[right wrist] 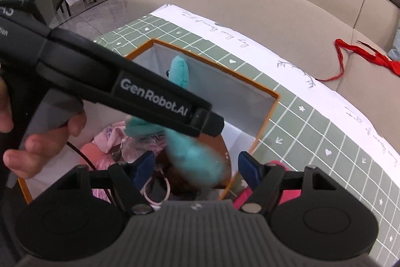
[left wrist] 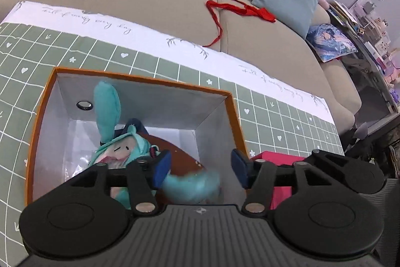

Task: Organize soft objects

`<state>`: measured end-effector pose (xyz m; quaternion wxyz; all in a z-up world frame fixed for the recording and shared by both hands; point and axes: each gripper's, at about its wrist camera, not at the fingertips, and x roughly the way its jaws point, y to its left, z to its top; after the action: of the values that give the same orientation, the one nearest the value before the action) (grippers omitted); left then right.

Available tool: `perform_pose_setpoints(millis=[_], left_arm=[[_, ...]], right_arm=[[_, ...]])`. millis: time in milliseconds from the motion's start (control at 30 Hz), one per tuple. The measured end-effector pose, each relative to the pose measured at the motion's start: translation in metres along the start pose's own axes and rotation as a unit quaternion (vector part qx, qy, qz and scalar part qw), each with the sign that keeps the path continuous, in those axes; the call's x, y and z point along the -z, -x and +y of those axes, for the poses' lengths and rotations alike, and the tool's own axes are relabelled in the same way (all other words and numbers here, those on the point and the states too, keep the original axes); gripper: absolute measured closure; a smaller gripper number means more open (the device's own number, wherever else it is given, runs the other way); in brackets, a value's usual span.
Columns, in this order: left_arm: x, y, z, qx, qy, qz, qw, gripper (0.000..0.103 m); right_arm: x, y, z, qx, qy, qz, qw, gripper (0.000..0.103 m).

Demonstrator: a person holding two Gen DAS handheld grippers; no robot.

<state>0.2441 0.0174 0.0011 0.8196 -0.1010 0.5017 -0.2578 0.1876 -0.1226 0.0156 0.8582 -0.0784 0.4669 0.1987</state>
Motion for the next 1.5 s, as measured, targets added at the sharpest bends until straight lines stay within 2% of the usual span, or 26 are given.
perform_pose_setpoints(millis=[33, 200, 300, 367, 467, 533, 600, 633, 667, 733, 800, 933, 1000, 1167, 1300, 1500], left_arm=[[0.000, 0.003, -0.001, -0.002, -0.002, -0.007, 1.0000, 0.017], [0.002, 0.027, -0.004, -0.048, -0.007, -0.056, 0.9973, 0.010], [0.001, 0.042, -0.005, -0.076, -0.008, -0.078, 0.9940, 0.006], [-0.004, 0.048, -0.004, -0.069, -0.012, -0.075, 0.9947, 0.002], [-0.009, 0.058, 0.002, -0.057, 0.029, -0.072, 0.9954, 0.002], [-0.012, 0.065, 0.002, -0.055, 0.036, -0.066, 0.9956, 0.002], [-0.014, 0.068, -0.003, -0.069, 0.011, -0.043, 0.9966, 0.007], [-0.014, 0.070, -0.007, -0.076, 0.003, -0.039, 0.9963, 0.016], [-0.012, 0.073, -0.010, -0.088, -0.002, -0.041, 0.9953, 0.018], [-0.006, 0.078, -0.016, -0.110, -0.003, -0.047, 0.9928, 0.018], [-0.002, 0.083, -0.024, -0.110, -0.027, -0.061, 0.9917, 0.018], [0.005, 0.093, -0.047, -0.143, -0.053, -0.085, 0.9847, 0.015], [0.008, 0.102, -0.058, -0.146, -0.051, -0.106, 0.9822, 0.015], [0.027, 0.123, -0.090, -0.128, -0.054, -0.164, 0.9767, 0.015], [0.050, 0.128, -0.111, -0.110, -0.056, -0.181, 0.9757, 0.015], [0.093, 0.122, -0.143, -0.117, -0.087, -0.205, 0.9678, 0.015]], right_arm=[[0.000, 0.001, 0.000, 0.000, 0.003, 0.000, 1.000, 0.031], [-0.001, 0.004, 0.000, -0.007, -0.006, -0.008, 1.000, 0.030], [-0.002, 0.006, 0.002, 0.001, -0.020, -0.019, 1.000, 0.019], [-0.005, 0.007, 0.006, 0.007, -0.019, -0.026, 0.999, 0.015], [-0.006, 0.010, 0.011, 0.011, -0.016, -0.031, 0.999, 0.013], [-0.009, 0.012, 0.012, 0.014, -0.018, -0.031, 0.999, 0.012], [-0.011, 0.016, 0.011, 0.017, -0.033, -0.029, 0.999, 0.010], [-0.012, 0.018, 0.008, 0.017, -0.048, -0.025, 0.998, 0.009], [-0.013, 0.020, 0.005, 0.016, -0.071, -0.018, 0.997, 0.009], [-0.014, 0.025, 0.000, 0.013, -0.103, -0.016, 0.994, 0.009], [-0.015, 0.035, -0.002, 0.017, -0.123, -0.023, 0.992, 0.009], [-0.011, 0.060, -0.005, 0.045, -0.144, -0.044, 0.988, 0.009], [-0.003, 0.076, -0.007, 0.051, -0.153, -0.057, 0.985, 0.009], [0.027, 0.122, -0.013, 0.071, -0.161, -0.089, 0.980, 0.009], [0.061, 0.157, -0.013, 0.102, -0.163, -0.115, 0.975, 0.009], [0.112, 0.189, -0.015, 0.133, -0.189, -0.133, 0.964, 0.009]])
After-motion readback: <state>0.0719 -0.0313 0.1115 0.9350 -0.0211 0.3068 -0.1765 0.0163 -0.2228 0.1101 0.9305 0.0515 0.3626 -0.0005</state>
